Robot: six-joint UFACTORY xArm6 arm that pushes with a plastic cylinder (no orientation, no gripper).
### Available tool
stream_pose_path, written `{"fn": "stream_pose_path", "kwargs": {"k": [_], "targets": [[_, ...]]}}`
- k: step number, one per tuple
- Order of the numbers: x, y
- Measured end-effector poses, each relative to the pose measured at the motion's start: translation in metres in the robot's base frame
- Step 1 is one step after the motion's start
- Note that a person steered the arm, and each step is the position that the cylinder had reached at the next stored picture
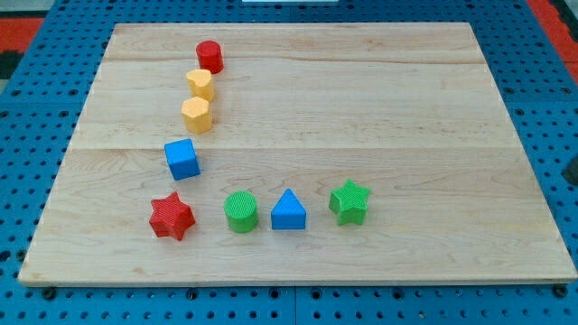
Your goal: Push the green circle into the yellow blocks
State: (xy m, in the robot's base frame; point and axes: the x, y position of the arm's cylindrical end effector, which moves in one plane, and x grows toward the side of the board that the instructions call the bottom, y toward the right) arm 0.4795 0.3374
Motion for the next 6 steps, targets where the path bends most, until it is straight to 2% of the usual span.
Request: {"fn": "stream_pose_path", "kwargs": {"k": [1, 2, 3, 4, 6], "targets": [[-0.058, -0.023], [-0.042, -0.072], [0.023, -0.026], [0.133, -0.037], [0.137, -0.071]]}}
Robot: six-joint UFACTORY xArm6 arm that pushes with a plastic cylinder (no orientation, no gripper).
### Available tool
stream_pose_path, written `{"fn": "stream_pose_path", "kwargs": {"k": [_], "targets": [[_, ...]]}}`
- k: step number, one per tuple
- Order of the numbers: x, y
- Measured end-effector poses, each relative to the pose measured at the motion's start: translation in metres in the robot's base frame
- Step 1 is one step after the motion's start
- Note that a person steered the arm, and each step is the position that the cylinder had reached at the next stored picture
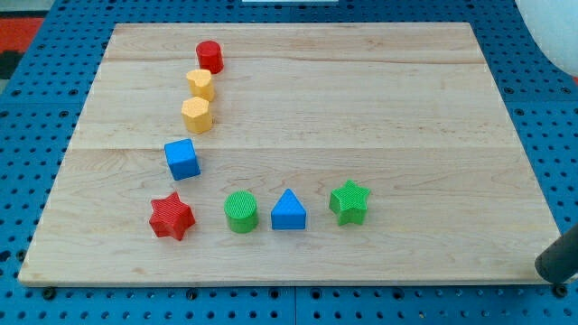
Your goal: Push the green circle into the yellow blocks
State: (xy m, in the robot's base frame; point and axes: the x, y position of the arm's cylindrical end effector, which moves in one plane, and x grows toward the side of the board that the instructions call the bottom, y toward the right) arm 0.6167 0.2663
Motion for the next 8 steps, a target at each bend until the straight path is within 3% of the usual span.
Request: {"fn": "stream_pose_path", "kwargs": {"k": [3, 5, 6, 8], "targets": [[-0.002, -0.014], [0.002, -0.104], [0.002, -0.21], [-0.044, -0.285]]}}
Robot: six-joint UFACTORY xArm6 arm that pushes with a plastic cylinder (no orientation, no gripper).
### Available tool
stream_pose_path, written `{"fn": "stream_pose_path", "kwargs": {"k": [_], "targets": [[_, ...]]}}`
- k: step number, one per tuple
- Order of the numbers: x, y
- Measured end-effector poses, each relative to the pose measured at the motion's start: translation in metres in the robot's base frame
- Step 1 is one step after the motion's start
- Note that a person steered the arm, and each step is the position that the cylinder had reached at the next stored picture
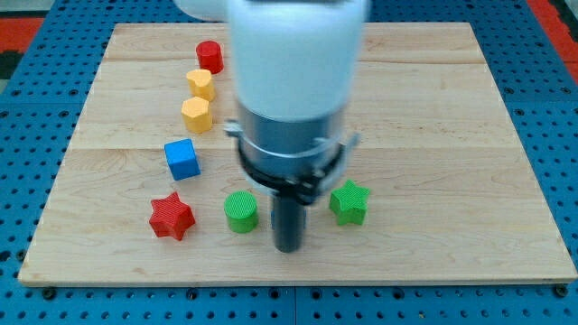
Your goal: Push the green circle into the yellow blocks
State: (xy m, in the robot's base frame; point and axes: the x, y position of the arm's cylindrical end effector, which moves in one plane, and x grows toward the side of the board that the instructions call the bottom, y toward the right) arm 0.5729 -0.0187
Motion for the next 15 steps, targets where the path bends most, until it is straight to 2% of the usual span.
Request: {"fn": "stream_pose_path", "kwargs": {"k": [1, 3, 4, 5, 6, 7, 9, 10, 11, 12, 13, 15], "targets": [[0.036, -0.009], [-0.036, -0.015], [-0.015, -0.017], [-0.03, -0.062], [-0.073, -0.062], [-0.053, -0.081], [-0.083, -0.026], [-0.093, -0.032], [-0.096, -0.053], [-0.1, -0.123], [-0.11, -0.131], [-0.162, -0.132]]}}
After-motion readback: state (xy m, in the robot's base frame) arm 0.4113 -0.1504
